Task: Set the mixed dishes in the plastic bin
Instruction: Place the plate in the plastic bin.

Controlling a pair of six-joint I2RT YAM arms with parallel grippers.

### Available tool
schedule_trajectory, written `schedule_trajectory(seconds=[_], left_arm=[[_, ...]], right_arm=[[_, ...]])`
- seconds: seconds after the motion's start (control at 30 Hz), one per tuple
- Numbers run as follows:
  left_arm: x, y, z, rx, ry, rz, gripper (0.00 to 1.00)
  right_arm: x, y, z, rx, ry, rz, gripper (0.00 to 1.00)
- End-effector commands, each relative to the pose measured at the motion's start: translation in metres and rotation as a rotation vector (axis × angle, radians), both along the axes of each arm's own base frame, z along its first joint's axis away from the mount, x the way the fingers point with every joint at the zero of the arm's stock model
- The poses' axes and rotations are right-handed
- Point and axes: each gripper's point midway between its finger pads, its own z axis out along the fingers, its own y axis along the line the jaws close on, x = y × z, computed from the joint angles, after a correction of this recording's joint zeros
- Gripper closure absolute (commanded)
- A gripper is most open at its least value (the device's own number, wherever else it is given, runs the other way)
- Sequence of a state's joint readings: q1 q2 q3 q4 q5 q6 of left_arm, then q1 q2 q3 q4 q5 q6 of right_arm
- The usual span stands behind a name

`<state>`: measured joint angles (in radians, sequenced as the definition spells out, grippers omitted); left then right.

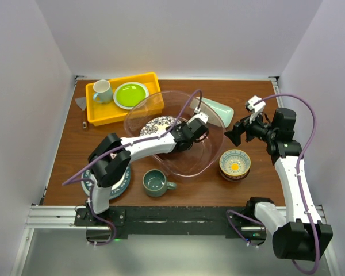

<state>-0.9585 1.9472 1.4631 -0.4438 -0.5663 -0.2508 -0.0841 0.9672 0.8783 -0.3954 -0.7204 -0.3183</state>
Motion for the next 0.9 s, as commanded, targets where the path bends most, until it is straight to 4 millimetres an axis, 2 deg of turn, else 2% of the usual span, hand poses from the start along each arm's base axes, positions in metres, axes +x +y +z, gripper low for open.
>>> schedule_trajectory(seconds=[0.0, 0.1, 0.13, 0.2, 0.23, 0.3, 0.33, 0.4, 0.43, 0.47, 0.5, 0.6, 0.63, 0.7, 0.8, 0.87], left_arm=[[0.01, 0.003, -0.011, -0.007, -0.011, 0.037, 1.0], [0.009, 0.001, -0.017, -0.01, 0.005, 0.034, 0.88], [0.009, 0.0, -0.017, -0.013, 0.006, 0.034, 0.79], [0.008, -0.002, -0.016, -0.023, 0.01, 0.029, 0.7], [0.009, -0.005, -0.011, -0.036, 0.004, 0.028, 0.6], [0.009, -0.006, -0.004, -0.043, 0.005, 0.026, 0.49], [0.01, -0.007, 0.006, -0.058, -0.003, 0.024, 0.39], [0.01, -0.009, 0.02, -0.087, -0.017, 0.021, 0.31], [0.009, -0.01, 0.034, -0.116, -0.032, 0.016, 0.25], [0.009, -0.009, 0.044, -0.136, -0.043, 0.016, 0.23], [0.007, -0.008, 0.063, -0.168, -0.066, 0.008, 0.19], [0.001, -0.003, 0.087, -0.213, -0.093, -0.016, 0.13], [-0.003, -0.001, 0.107, -0.259, -0.115, -0.029, 0.12], [-0.012, 0.009, 0.129, -0.299, -0.14, -0.045, 0.09], [-0.023, 0.024, 0.155, -0.361, -0.177, -0.059, 0.07], [-0.027, 0.035, 0.164, -0.382, -0.186, -0.057, 0.07]], right_arm=[[0.005, 0.0, 0.006, -0.008, -0.033, -0.003, 0.02], [0.006, 0.0, 0.004, -0.01, -0.031, -0.004, 0.02], [0.006, 0.0, 0.005, -0.009, -0.031, -0.002, 0.02], [0.006, -0.001, 0.005, -0.01, -0.031, -0.005, 0.02], [0.006, -0.001, 0.005, -0.01, -0.031, -0.005, 0.02], [0.006, -0.001, 0.004, -0.013, -0.031, -0.005, 0.02], [0.006, -0.001, 0.004, -0.013, -0.031, -0.005, 0.02], [0.006, -0.002, 0.005, -0.018, -0.034, -0.008, 0.02], [0.006, -0.002, 0.004, -0.018, -0.032, -0.008, 0.02], [0.006, -0.002, 0.004, -0.021, -0.033, -0.007, 0.02], [0.006, -0.002, 0.003, -0.022, -0.032, -0.007, 0.02], [0.006, -0.003, 0.003, -0.027, -0.033, -0.01, 0.02], [0.006, -0.003, 0.003, -0.026, -0.033, -0.009, 0.02], [0.006, -0.003, 0.003, -0.03, -0.036, -0.007, 0.02], [0.005, -0.004, 0.003, -0.036, -0.035, -0.005, 0.02], [0.005, -0.003, 0.003, -0.039, -0.038, 0.004, 0.02]])
